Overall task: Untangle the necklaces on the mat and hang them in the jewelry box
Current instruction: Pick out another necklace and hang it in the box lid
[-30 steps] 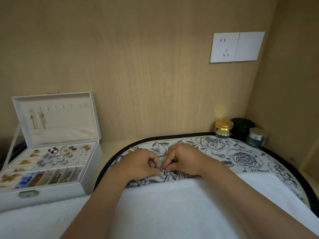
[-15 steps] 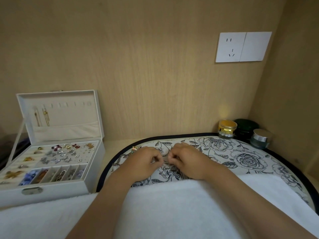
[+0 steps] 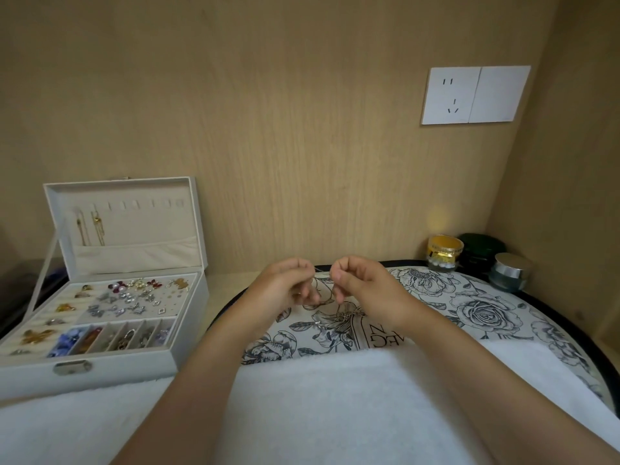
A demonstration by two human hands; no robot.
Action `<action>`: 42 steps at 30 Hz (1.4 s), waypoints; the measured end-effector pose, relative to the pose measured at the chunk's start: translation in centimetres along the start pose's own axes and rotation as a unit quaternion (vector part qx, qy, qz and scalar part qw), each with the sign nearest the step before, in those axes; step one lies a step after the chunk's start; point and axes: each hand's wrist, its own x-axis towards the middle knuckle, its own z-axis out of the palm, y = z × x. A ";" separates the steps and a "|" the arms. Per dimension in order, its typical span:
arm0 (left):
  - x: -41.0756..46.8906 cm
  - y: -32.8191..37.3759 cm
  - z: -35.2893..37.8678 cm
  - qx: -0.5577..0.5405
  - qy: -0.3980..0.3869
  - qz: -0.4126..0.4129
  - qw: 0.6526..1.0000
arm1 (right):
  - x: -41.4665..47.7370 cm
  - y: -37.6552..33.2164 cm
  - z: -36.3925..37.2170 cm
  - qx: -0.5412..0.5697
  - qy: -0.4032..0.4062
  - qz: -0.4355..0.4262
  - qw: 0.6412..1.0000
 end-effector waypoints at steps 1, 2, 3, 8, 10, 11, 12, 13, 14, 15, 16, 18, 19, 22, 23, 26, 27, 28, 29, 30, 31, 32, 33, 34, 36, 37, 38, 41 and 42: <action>-0.1 0.4 -0.1 -0.042 -0.004 -0.005 0.999 | 0.0 -0.4 0.0 0.015 0.002 0.002 1.000; -0.1 0.7 -0.3 -0.061 0.001 -0.011 0.998 | 0.0 -0.7 -0.1 0.026 0.002 0.005 1.000; -0.2 1.1 -0.5 -0.056 0.013 -0.016 0.998 | -0.1 -0.9 -0.1 0.032 0.002 0.009 0.999; -0.5 2.8 -2.3 0.132 0.080 -0.001 0.988 | -0.1 -1.5 -0.1 0.053 -0.018 0.030 0.998; -1.2 3.4 -3.1 0.159 0.076 0.000 0.984 | 0.2 -1.9 0.3 0.078 -0.029 0.031 0.996; -1.6 3.7 -3.4 0.164 0.067 -0.004 0.984 | 0.3 -2.3 0.5 0.088 -0.035 0.031 0.995; -2.0 4.0 -3.9 0.170 0.053 -0.009 0.984 | 0.5 -2.8 0.8 0.097 -0.042 0.030 0.994; -2.5 4.3 -4.4 0.178 0.037 -0.015 0.983 | 0.8 -3.3 1.2 0.109 -0.051 0.028 0.992; -2.9 4.6 -4.9 0.183 0.024 -0.019 0.983 | 1.1 -3.9 1.7 0.125 -0.059 0.027 0.990; -3.3 5.0 -5.4 0.177 0.015 -0.018 0.984 | 1.5 -4.4 2.2 0.141 -0.067 0.028 0.987; -3.7 5.3 -6.0 0.154 0.014 -0.011 0.988 | 1.9 -5.0 2.7 0.154 -0.074 0.027 0.985; -4.4 6.1 -7.2 0.080 0.026 0.007 0.996 | 2.8 -6.4 3.9 0.160 -0.085 0.018 0.983; -4.8 6.6 -7.9 0.049 0.034 0.016 0.998 | 3.3 -7.3 4.5 0.152 -0.093 0.013 0.984; -5.8 8.1 -10.3 0.036 0.055 0.029 0.997 | 4.8 -9.9 6.5 0.090 -0.112 0.000 0.990; -6.1 8.6 -11.2 0.049 0.058 0.028 0.997 | 5.3 -10.7 7.3 0.066 -0.112 -0.005 0.992; -6.9 9.9 -14.4 0.052 0.068 0.036 0.996 | 7.3 -13.3 9.9 0.010 -0.097 -0.029 0.995; -7.1 10.3 -15.4 0.037 0.078 0.043 0.995 | 8.0 -14.1 10.7 0.000 -0.093 -0.041 0.995; -7.2 10.6 -16.5 0.024 0.091 0.049 0.994 | 8.7 -15.0 11.6 -0.005 -0.088 -0.050 0.995; -7.3 11.0 -17.5 0.018 0.107 0.054 0.993 | 9.4 -15.9 12.3 -0.008 -0.081 -0.060 0.995; -7.4 11.2 -18.6 0.024 0.127 0.059 0.990 | 10.1 -16.7 13.1 -0.007 -0.071 -0.071 0.995; -7.4 11.3 -19.7 0.045 0.148 0.064 0.986 | 11.0 -17.2 13.9 -0.009 -0.062 -0.081 0.995; -7.4 11.4 -20.7 0.077 0.169 0.069 0.980 | 11.8 -17.7 14.8 -0.010 -0.050 -0.089 0.995; -7.4 11.3 -21.8 0.110 0.188 0.072 0.973 | 12.7 -17.9 15.7 -0.012 -0.038 -0.097 0.994; -7.4 11.3 -22.9 0.140 0.205 0.074 0.966 | 13.7 -18.0 16.7 -0.015 -0.025 -0.105 0.994; -7.2 10.9 -24.9 0.180 0.231 0.073 0.953 | 15.7 -17.6 18.7 -0.034 -0.010 -0.109 0.993; -7.1 10.6 -25.8 0.196 0.244 0.070 0.947 | 16.5 -17.3 19.6 -0.046 -0.006 -0.107 0.993; -7.0 10.1 -26.8 0.212 0.256 0.067 0.941 | 17.4 -16.9 20.5 -0.056 0.001 -0.102 0.993; -6.4 8.7 -29.1 0.249 0.291 0.059 0.922 | 19.2 -15.5 23.1 -0.088 0.038 -0.100 0.990; -6.2 8.3 -29.8 0.267 0.304 0.054 0.913 | 19.7 -15.0 23.9 -0.101 0.057 -0.096 0.989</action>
